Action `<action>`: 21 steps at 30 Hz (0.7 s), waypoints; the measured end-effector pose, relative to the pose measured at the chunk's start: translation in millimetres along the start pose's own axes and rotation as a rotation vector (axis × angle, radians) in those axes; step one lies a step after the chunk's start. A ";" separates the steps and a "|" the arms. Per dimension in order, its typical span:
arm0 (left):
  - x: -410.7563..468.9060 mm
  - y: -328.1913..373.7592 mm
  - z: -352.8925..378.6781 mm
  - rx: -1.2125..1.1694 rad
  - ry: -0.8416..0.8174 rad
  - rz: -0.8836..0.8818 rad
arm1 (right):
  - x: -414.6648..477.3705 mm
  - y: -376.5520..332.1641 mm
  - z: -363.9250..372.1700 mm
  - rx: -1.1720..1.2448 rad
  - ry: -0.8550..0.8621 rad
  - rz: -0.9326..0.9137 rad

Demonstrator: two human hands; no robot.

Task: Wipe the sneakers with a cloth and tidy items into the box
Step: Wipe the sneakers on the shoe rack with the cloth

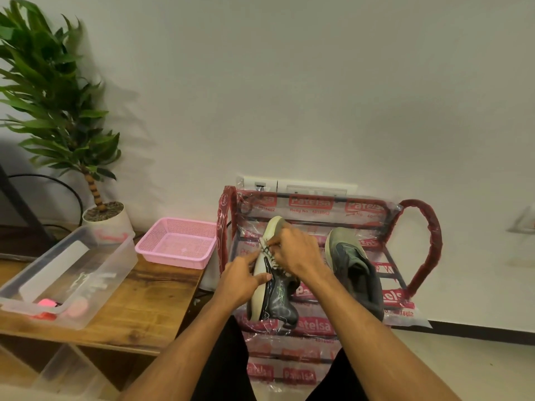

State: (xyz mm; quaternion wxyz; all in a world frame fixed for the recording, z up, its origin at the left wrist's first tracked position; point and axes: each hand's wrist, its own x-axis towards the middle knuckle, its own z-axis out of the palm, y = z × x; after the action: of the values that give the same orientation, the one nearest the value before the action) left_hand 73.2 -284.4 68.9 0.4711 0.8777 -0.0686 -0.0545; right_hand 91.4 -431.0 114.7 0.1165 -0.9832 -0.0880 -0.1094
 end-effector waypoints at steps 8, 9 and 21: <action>8.1 -10.7 -1.2 -0.039 -0.041 -0.050 | -1.8 -10.0 1.1 0.076 -0.079 -0.023; 6.9 -6.8 -1.0 -0.040 -0.022 -0.052 | -0.3 -8.7 2.6 0.081 -0.049 -0.009; 1.5 9.6 -0.2 0.017 -0.024 -0.042 | -4.7 5.9 1.1 0.101 -0.116 -0.058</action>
State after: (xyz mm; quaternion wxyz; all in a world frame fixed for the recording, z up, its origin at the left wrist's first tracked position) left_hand 74.1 -289.7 76.9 0.4615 0.8822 -0.0562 -0.0742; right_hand 88.3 -437.1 111.3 0.1573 -0.9778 -0.1286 -0.0513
